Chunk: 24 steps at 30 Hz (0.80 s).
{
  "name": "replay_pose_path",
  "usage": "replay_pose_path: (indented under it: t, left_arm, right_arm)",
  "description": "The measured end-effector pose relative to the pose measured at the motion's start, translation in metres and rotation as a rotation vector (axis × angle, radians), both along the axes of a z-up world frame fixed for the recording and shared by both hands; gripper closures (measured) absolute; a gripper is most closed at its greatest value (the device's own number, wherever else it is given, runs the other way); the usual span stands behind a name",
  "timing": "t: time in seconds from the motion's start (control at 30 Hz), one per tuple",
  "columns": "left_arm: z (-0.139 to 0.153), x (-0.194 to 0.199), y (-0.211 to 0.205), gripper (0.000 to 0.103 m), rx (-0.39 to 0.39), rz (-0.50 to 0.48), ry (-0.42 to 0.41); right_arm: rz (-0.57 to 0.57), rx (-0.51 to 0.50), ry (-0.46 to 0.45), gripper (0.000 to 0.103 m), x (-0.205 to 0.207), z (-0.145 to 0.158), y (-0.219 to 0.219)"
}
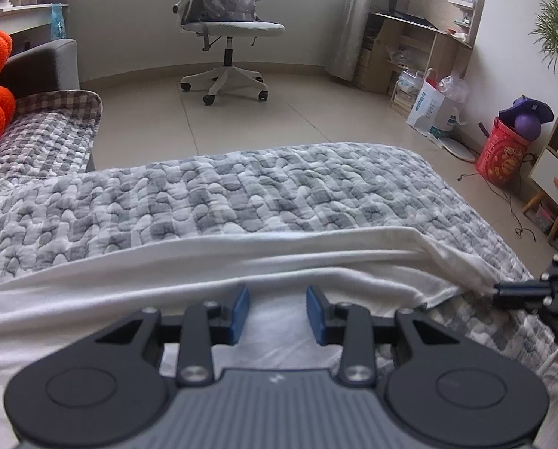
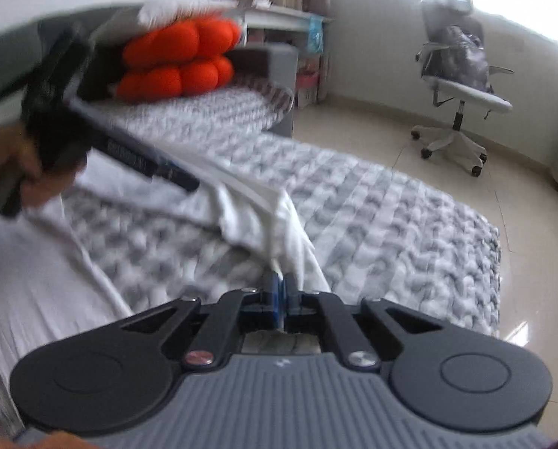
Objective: Fold clothes
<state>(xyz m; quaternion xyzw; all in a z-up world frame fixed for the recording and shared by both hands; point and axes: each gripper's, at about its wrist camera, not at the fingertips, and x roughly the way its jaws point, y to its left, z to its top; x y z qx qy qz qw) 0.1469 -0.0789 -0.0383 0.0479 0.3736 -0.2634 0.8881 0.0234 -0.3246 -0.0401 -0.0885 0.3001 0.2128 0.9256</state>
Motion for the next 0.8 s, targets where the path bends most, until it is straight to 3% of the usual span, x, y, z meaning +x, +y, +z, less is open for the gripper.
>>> replay_pose_path:
  t: [0.07, 0.13, 0.4, 0.8]
  left_arm:
    - [-0.002, -0.001, 0.001, 0.068, -0.003, -0.009, -0.015]
    - [-0.005, -0.002, 0.003, 0.068, -0.014, -0.022, -0.033]
    - [-0.012, -0.009, 0.010, 0.068, -0.050, -0.039, -0.079]
    - [-0.011, -0.008, 0.010, 0.067, -0.043, -0.041, -0.083]
  right_arm:
    - [-0.005, 0.010, 0.009, 0.098, -0.002, -0.003, -0.002]
    - [-0.021, 0.054, 0.020, 0.088, -0.004, -0.002, -0.007]
    - [-0.077, 0.121, 0.009, 0.088, -0.014, 0.011, -0.019]
    - [-0.085, 0.118, 0.030, 0.088, -0.004, 0.004, -0.019]
